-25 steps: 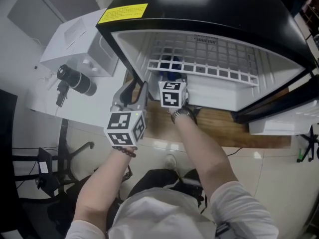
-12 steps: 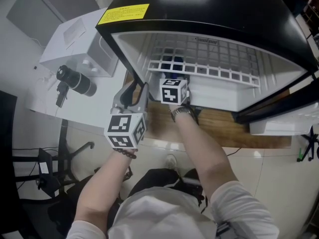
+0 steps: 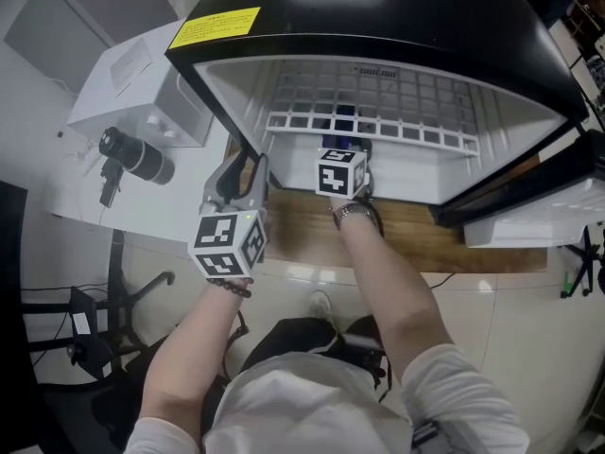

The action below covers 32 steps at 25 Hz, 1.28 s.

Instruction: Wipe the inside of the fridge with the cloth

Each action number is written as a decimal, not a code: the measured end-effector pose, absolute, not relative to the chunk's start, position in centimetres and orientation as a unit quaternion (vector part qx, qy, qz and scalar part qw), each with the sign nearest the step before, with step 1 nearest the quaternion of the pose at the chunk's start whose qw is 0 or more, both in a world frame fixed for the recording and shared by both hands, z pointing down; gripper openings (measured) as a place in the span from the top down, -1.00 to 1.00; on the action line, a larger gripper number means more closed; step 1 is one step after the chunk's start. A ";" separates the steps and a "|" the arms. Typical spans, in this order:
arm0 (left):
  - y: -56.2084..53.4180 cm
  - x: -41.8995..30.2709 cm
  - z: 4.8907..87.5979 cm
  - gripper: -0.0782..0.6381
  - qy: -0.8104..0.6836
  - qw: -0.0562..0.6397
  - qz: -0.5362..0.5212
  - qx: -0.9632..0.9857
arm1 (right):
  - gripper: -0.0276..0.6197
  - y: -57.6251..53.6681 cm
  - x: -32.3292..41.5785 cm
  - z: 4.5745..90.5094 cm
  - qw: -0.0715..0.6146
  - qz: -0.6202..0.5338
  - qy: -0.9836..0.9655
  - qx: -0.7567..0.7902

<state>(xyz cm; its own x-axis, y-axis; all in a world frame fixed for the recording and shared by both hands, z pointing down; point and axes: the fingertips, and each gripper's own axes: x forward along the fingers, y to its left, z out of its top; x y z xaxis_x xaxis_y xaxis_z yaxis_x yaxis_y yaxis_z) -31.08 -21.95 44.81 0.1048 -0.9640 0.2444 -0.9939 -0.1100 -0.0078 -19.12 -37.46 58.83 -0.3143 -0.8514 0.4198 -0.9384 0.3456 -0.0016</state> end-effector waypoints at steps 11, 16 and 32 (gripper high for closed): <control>-21.7 -31.3 45.1 0.51 -0.673 0.080 0.100 0.728 | 0.66 -37.8 -13.0 59.2 0.185 0.125 -0.776 0.590; -21.4 -31.4 45.4 0.55 -0.675 0.082 0.108 0.725 | 0.66 -37.9 -9.9 59.4 0.193 0.125 -0.762 0.605; -21.4 -30.0 45.6 0.57 -0.673 0.102 0.128 0.721 | 0.67 -38.4 -1.8 59.2 0.202 0.135 -0.721 0.649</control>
<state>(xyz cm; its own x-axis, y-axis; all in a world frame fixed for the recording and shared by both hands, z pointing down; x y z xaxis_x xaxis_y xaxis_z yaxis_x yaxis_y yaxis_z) -30.02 -21.44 45.64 0.0609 -0.9449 0.3217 -0.9970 -0.0731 -0.0261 -1.78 -38.39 59.15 -0.0767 -0.8817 0.4655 -0.9903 0.1217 0.0674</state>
